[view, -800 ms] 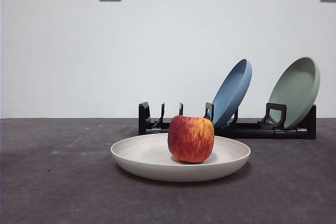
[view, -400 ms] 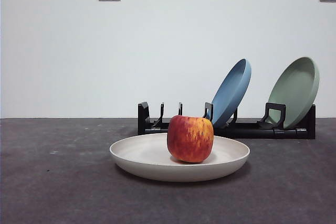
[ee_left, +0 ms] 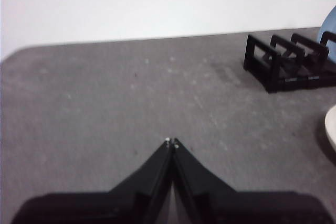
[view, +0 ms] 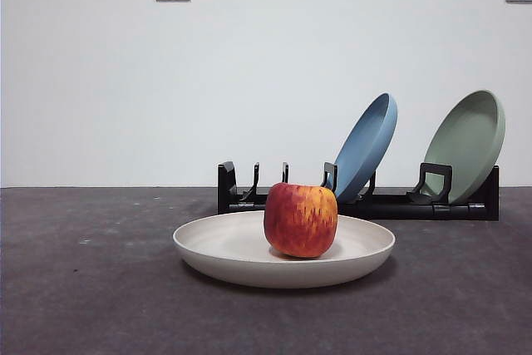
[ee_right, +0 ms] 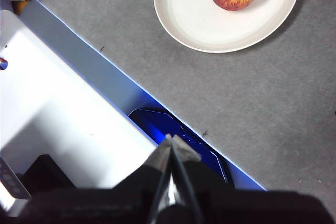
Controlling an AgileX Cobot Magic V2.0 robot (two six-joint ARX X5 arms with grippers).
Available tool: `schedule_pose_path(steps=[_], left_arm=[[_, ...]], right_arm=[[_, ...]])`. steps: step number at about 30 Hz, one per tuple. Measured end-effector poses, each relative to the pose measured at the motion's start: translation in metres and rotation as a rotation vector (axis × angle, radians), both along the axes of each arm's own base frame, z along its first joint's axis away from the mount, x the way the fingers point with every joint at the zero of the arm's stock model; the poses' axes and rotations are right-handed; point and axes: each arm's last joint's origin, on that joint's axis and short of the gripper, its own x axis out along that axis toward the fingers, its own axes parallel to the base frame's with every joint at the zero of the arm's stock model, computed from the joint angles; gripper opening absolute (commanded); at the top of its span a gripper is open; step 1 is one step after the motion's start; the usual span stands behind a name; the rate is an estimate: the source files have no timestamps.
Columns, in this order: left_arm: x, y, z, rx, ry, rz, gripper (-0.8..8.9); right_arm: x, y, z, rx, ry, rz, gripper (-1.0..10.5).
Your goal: Take the yellow plate from the plate rack,put the plate on the table,take the apple from the table,put the apple in the plate
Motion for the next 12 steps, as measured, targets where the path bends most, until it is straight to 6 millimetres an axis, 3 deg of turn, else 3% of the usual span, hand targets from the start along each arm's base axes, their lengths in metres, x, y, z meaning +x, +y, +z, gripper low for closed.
schedule_pose_path(steps=[12], left_arm=[[-0.0003, -0.0001, -0.0019, -0.033, 0.022, 0.003, -0.03]], right_arm=[[0.0, 0.0, 0.0, 0.0, 0.0, 0.0, 0.0]])
